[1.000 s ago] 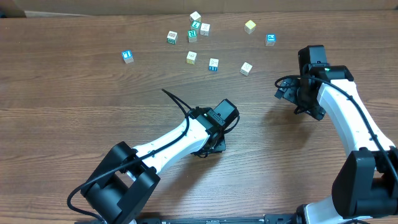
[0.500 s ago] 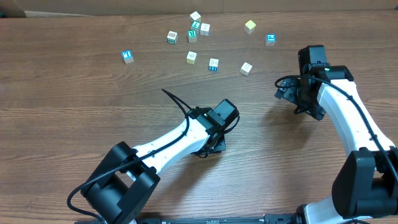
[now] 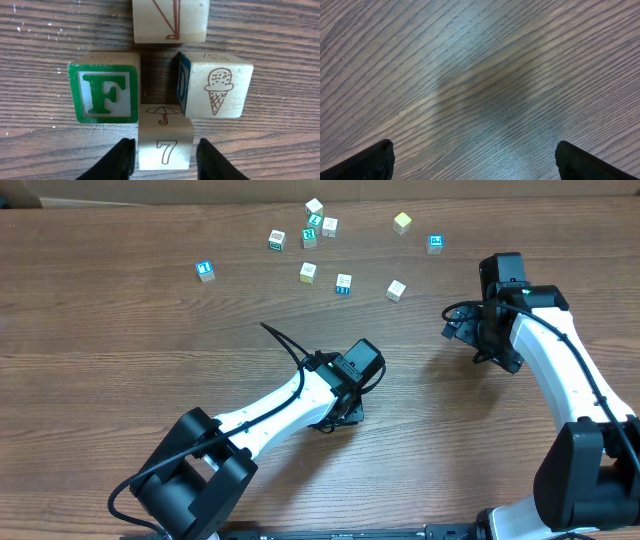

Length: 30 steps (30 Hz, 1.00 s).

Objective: Form a circle

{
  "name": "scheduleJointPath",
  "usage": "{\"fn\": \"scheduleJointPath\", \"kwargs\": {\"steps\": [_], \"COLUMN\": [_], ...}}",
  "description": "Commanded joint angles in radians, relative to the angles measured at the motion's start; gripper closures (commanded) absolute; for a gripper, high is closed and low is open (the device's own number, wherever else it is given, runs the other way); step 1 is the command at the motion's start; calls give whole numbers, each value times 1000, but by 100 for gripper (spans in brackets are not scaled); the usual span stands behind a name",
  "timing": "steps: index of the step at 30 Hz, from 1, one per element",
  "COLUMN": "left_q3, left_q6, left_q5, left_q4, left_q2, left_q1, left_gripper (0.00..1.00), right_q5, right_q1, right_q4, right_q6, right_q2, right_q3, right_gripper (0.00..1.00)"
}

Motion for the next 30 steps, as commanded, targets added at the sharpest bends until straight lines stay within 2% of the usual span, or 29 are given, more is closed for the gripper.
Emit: {"fn": "scheduleJointPath", "kwargs": {"steps": [1,5,7,14,22,23,27,30], "left_q3": [-8,-8,-7,68,133,134,134,134], "left_q6": [-6,-6,-6,11,62,62,63,97], "left_q5": [-6,-4,3,16,-3,-6,5,3], "left_q4": [0,0,-2,-98,-96,-92,-46,0], "left_q2": [16,16,16,-29,-69,-69,-69,-69], "left_q1": [7,7,7,7,50,66,158,195], "left_gripper": [54,44,46,42,41,43,72,89], "right_q5": [10,10,10,10,11,10,10,10], "right_q1": [-4,-4,-4,-4,-4,-4,-4,-4], "right_q4": [3,3,3,3,3,3,3,3], "right_q6": [0,0,0,0,0,0,0,0], "right_q2": [-18,-18,-18,-18,-18,-18,-18,-18], "right_q3": [11,11,11,11,11,11,11,11], "right_gripper": [0,0,0,0,0,0,0,0]}}
